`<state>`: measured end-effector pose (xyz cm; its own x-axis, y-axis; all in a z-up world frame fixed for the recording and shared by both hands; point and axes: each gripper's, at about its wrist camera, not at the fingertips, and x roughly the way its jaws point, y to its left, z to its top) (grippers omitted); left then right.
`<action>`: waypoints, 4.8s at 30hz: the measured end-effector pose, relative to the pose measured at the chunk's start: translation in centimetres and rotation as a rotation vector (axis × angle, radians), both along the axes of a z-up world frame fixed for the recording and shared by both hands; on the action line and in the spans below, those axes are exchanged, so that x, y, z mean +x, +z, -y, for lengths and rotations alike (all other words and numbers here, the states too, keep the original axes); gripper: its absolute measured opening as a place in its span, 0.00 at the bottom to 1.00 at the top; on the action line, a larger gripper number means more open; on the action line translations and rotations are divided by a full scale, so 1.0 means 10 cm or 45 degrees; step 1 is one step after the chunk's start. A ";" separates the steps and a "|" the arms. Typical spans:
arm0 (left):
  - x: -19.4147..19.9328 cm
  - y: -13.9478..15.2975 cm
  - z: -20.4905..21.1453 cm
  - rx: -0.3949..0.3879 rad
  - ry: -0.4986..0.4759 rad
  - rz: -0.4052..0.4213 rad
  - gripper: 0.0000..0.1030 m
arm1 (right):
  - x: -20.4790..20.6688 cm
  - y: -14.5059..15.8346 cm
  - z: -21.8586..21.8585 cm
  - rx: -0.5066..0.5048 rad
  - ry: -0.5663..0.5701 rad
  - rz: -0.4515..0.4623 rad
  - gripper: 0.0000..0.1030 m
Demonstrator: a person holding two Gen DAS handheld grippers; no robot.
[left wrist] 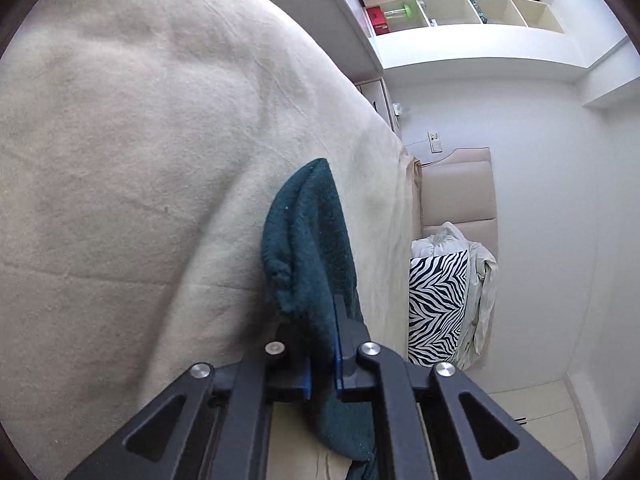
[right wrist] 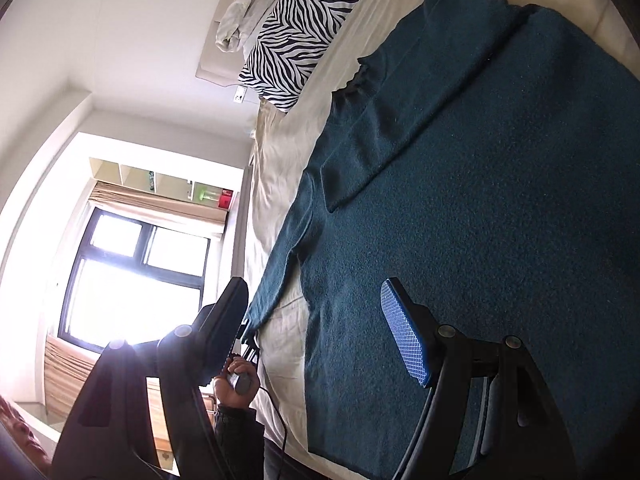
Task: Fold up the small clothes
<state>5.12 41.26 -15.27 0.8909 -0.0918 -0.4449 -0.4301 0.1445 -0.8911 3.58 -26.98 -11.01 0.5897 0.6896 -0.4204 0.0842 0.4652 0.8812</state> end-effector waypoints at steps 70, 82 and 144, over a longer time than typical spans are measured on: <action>0.36 0.44 3.17 0.830 -1.021 -0.067 0.74 | 2.48 -0.63 0.46 -0.688 -0.016 -0.160 0.09; 1.23 0.88 2.69 0.735 -0.929 0.053 0.49 | 2.40 -0.60 0.49 -0.714 -0.033 -0.118 0.09; -1.10 0.39 2.83 0.655 -1.442 -0.221 0.72 | -1.81 -0.42 1.80 -0.552 -0.341 -0.255 0.59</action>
<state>-5.89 12.91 -11.39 0.3518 -0.5470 -0.7596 0.0563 0.8224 -0.5662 -14.54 -44.94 -15.26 0.6004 0.2650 -0.7545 0.3958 0.7213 0.5683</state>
